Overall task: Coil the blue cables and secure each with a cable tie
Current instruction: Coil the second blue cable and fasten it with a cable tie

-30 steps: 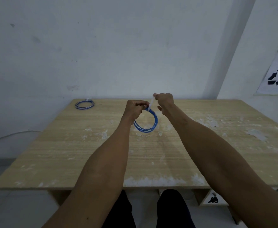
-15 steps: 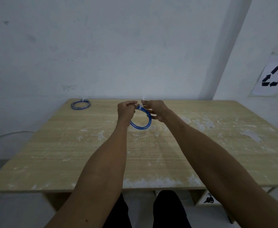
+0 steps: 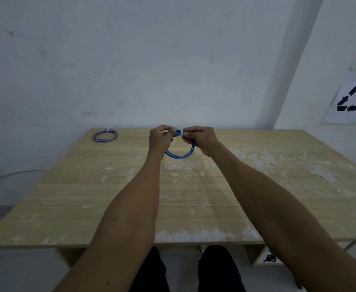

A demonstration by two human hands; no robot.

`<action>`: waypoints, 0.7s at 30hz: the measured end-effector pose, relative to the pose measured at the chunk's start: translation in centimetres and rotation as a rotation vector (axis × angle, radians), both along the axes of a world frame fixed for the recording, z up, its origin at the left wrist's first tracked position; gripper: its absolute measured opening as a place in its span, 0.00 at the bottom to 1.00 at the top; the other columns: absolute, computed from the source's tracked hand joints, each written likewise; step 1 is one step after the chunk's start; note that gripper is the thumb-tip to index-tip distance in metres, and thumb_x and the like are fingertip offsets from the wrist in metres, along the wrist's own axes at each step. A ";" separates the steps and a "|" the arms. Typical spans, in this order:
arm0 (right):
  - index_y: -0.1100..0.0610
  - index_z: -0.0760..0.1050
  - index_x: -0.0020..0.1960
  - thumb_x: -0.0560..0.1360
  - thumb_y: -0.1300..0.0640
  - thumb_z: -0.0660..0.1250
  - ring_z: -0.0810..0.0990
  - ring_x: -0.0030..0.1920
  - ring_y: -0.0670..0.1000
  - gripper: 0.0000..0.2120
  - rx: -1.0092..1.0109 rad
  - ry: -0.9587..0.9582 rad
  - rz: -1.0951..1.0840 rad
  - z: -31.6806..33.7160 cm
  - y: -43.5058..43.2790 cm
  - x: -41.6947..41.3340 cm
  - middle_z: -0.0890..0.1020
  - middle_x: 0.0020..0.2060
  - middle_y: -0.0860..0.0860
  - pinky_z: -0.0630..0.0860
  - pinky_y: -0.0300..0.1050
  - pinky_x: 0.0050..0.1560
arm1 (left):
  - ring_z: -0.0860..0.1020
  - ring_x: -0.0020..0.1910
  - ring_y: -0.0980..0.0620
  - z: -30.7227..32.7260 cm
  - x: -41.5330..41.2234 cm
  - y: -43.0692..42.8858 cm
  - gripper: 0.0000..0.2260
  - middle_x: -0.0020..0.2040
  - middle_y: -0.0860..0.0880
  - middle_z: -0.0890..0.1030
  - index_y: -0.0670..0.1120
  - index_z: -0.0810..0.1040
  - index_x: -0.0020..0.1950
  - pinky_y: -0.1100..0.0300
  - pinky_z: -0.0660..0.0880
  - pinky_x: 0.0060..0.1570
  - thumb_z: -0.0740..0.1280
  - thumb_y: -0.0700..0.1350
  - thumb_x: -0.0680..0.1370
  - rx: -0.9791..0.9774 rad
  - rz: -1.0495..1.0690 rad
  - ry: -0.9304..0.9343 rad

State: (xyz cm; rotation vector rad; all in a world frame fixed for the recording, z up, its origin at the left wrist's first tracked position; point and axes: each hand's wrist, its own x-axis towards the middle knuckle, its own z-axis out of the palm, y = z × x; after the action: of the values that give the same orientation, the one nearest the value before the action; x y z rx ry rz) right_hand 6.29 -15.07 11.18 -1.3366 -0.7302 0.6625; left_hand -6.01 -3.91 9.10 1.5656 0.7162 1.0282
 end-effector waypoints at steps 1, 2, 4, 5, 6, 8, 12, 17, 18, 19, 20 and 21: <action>0.72 0.81 0.55 0.72 0.73 0.73 0.85 0.42 0.60 0.11 0.007 -0.018 -0.005 -0.1 0.1 -0.1 0.84 0.43 0.64 0.85 0.48 0.50 | 0.78 0.30 0.55 0.1 0.0 0.0 0.05 0.38 0.47 0.84 0.43 0.82 0.48 0.63 0.73 0.32 0.72 0.45 0.78 -0.022 0.001 -0.004; 0.72 0.81 0.55 0.72 0.73 0.73 0.85 0.42 0.60 0.11 0.014 -0.030 -0.006 -0.1 0.2 -0.1 0.84 0.43 0.64 0.85 0.48 0.50 | 0.77 0.30 0.55 0.1 0.0 0.0 0.04 0.38 0.47 0.83 0.43 0.83 0.47 0.63 0.72 0.32 0.72 0.44 0.78 -0.053 0.004 -0.013; 0.71 0.81 0.55 0.73 0.72 0.73 0.85 0.43 0.60 0.11 0.015 -0.057 -0.011 -0.3 0.3 -0.2 0.84 0.44 0.64 0.84 0.49 0.52 | 0.76 0.29 0.55 0.0 0.1 0.0 0.04 0.38 0.47 0.83 0.42 0.84 0.47 0.62 0.71 0.32 0.72 0.43 0.77 -0.115 0.005 -0.044; 0.71 0.81 0.55 0.73 0.72 0.73 0.85 0.44 0.61 0.11 0.012 -0.073 -0.014 -0.3 0.3 -0.2 0.84 0.45 0.65 0.84 0.50 0.53 | 0.75 0.30 0.55 0.0 0.0 0.0 0.05 0.38 0.47 0.82 0.42 0.85 0.47 0.62 0.71 0.32 0.73 0.43 0.77 -0.136 0.001 -0.057; 0.71 0.82 0.55 0.73 0.72 0.73 0.84 0.45 0.61 0.11 0.010 -0.089 -0.019 -0.4 0.3 -0.2 0.84 0.46 0.65 0.84 0.50 0.53 | 0.75 0.30 0.54 0.1 0.0 -0.1 0.05 0.38 0.47 0.82 0.41 0.85 0.48 0.63 0.70 0.31 0.73 0.42 0.77 -0.148 -0.006 -0.068; 0.70 0.82 0.55 0.73 0.71 0.74 0.85 0.44 0.60 0.11 0.008 -0.122 -0.032 -0.6 0.3 -0.3 0.84 0.46 0.65 0.84 0.51 0.53 | 0.74 0.31 0.54 0.2 -0.1 -0.3 0.06 0.39 0.48 0.82 0.41 0.86 0.51 0.65 0.70 0.29 0.72 0.40 0.77 -0.160 -0.028 -0.086; 0.69 0.82 0.53 0.71 0.72 0.74 0.85 0.44 0.61 0.10 -0.008 -0.134 -0.050 -0.7 0.4 -0.3 0.85 0.45 0.65 0.84 0.53 0.53 | 0.70 0.28 0.57 0.5 -0.1 -0.4 0.08 0.40 0.49 0.83 0.43 0.87 0.53 0.67 0.66 0.26 0.71 0.37 0.76 -0.177 -0.043 -0.099; 0.69 0.83 0.52 0.71 0.72 0.75 0.85 0.42 0.61 0.10 -0.006 -0.122 -0.083 -1.0 0.7 -0.3 0.85 0.42 0.64 0.84 0.52 0.51 | 0.68 0.27 0.56 0.6 -0.2 -0.5 0.09 0.38 0.48 0.82 0.41 0.87 0.51 0.65 0.64 0.26 0.68 0.35 0.77 -0.177 -0.075 -0.093; 0.69 0.83 0.52 0.71 0.72 0.75 0.85 0.41 0.61 0.10 -0.004 -0.120 -0.090 -1.1 0.7 -0.3 0.85 0.42 0.64 0.84 0.51 0.50 | 0.68 0.28 0.55 0.6 -0.2 -0.5 0.08 0.38 0.47 0.82 0.41 0.87 0.50 0.64 0.64 0.26 0.69 0.35 0.77 -0.187 -0.082 -0.092; 0.70 0.83 0.52 0.71 0.72 0.75 0.85 0.41 0.61 0.10 -0.001 -0.118 -0.092 -1.2 0.7 -0.4 0.85 0.42 0.64 0.84 0.52 0.50 | 0.68 0.29 0.54 0.6 -0.3 -0.4 0.07 0.38 0.47 0.82 0.41 0.87 0.50 0.64 0.64 0.27 0.69 0.36 0.77 -0.196 -0.086 -0.091; 0.70 0.83 0.52 0.71 0.72 0.75 0.85 0.41 0.61 0.10 0.003 -0.117 -0.092 -1.3 0.8 -0.3 0.85 0.43 0.64 0.84 0.52 0.51 | 0.69 0.30 0.54 0.6 -0.3 -0.4 0.06 0.37 0.47 0.82 0.40 0.87 0.50 0.64 0.65 0.27 0.71 0.38 0.76 -0.200 -0.089 -0.092; 0.70 0.83 0.52 0.70 0.71 0.76 0.85 0.42 0.61 0.10 0.007 -0.116 -0.088 -1.3 0.8 -0.3 0.85 0.43 0.65 0.84 0.52 0.51 | 0.70 0.29 0.55 0.5 -0.5 -0.4 0.06 0.36 0.49 0.82 0.40 0.87 0.50 0.64 0.66 0.27 0.74 0.41 0.75 -0.193 -0.090 -0.091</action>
State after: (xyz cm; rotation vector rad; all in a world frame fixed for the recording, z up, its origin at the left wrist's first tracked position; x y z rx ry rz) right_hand 5.95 -14.24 9.87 -1.4017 -0.7614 0.5147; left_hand -6.48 -4.28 9.62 1.3638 0.6559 0.9300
